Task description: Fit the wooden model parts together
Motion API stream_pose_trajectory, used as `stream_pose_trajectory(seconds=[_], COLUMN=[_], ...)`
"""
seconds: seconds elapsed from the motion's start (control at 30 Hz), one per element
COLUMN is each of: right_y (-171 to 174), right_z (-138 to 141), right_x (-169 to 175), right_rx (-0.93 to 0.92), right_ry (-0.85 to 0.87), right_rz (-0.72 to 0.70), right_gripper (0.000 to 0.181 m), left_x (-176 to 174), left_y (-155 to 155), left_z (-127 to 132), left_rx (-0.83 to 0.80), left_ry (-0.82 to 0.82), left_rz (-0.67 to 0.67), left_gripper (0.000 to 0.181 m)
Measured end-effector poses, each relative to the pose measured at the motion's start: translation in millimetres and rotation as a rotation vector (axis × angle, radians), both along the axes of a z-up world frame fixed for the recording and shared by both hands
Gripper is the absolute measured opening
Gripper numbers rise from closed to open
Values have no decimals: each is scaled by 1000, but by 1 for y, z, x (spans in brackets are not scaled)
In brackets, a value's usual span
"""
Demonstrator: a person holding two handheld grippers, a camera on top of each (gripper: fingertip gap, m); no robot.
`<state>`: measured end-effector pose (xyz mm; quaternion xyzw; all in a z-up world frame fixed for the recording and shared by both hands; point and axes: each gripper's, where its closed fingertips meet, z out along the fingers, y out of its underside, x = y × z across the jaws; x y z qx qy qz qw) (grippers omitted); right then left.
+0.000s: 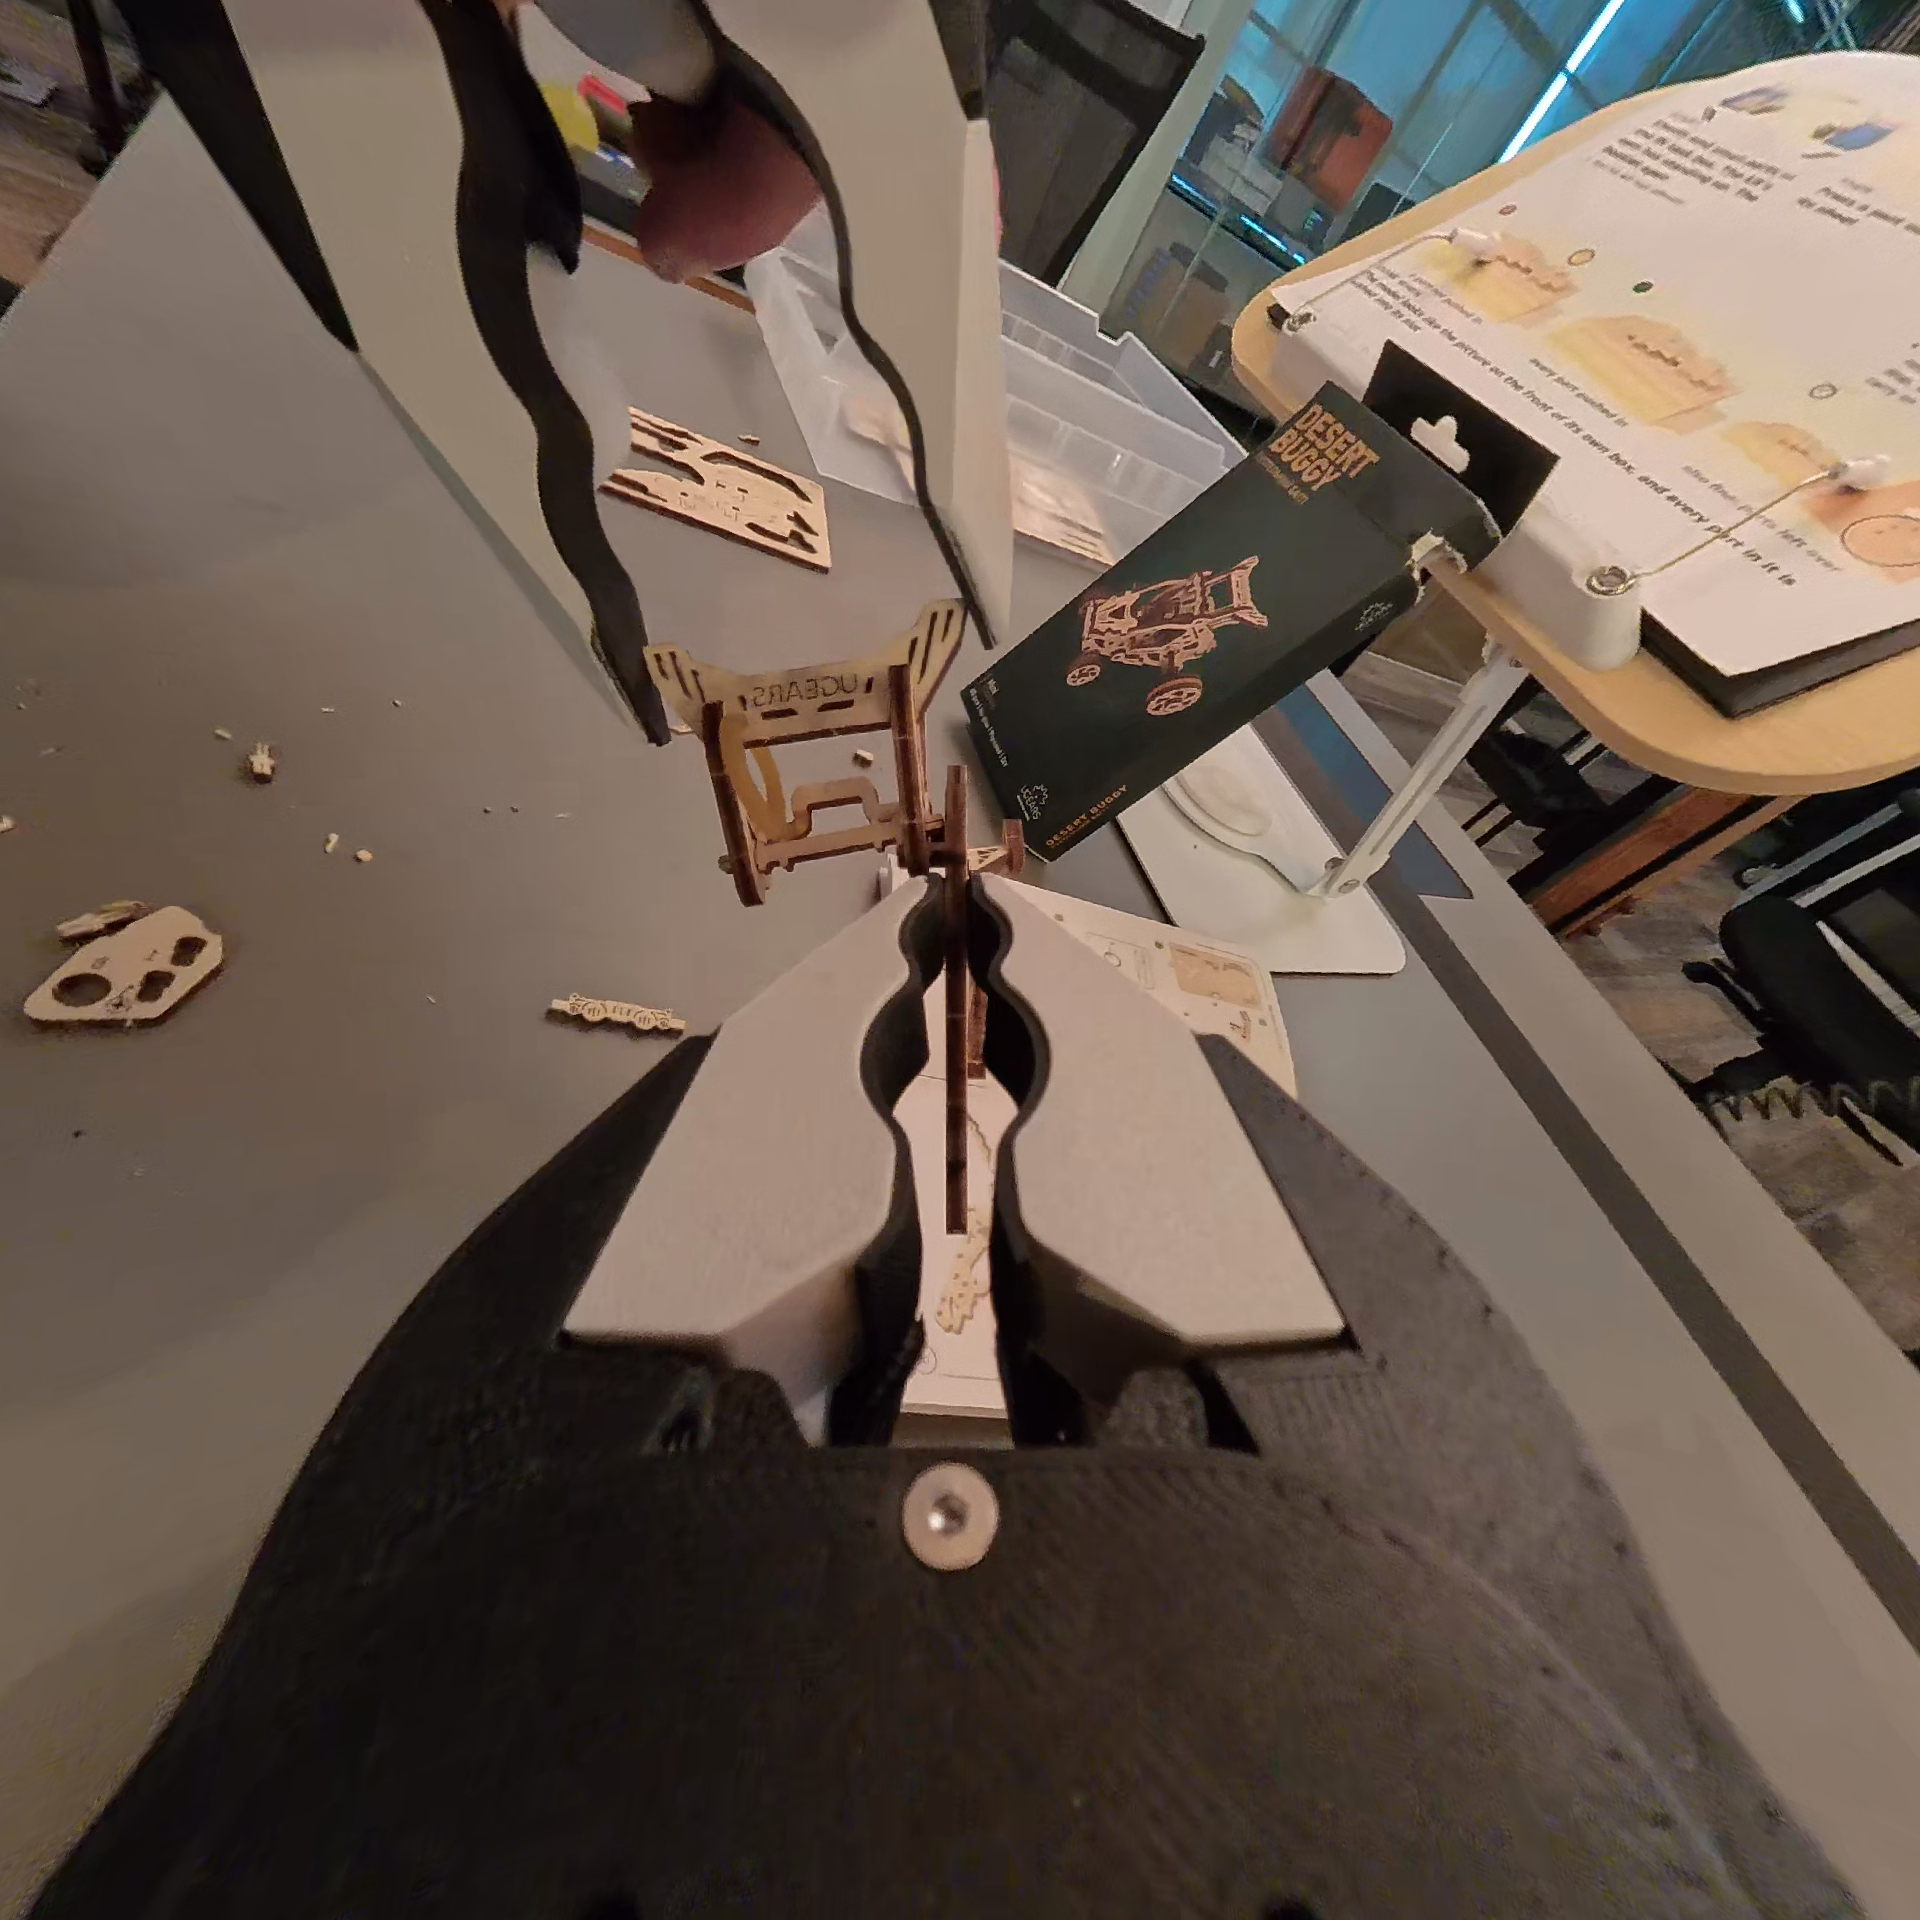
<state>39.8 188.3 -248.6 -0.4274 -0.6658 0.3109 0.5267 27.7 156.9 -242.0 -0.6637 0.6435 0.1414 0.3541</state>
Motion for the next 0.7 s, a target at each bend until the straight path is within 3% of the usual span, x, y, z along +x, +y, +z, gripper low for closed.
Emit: stream_pose_trajectory(seconds=[0.33,0.7], right_y=[-1,-2], right_z=[-6,-2], right_x=[-3,-3], right_rx=[145,111], right_ry=[-30,-2], right_rz=[-21,-12], right_gripper=[0,0], left_x=[4,7], left_y=[-3,-5], left_z=[-2,3], left_rx=[-20,15], left_ry=[63,39], left_rz=[-74,-129], left_gripper=[60,60])
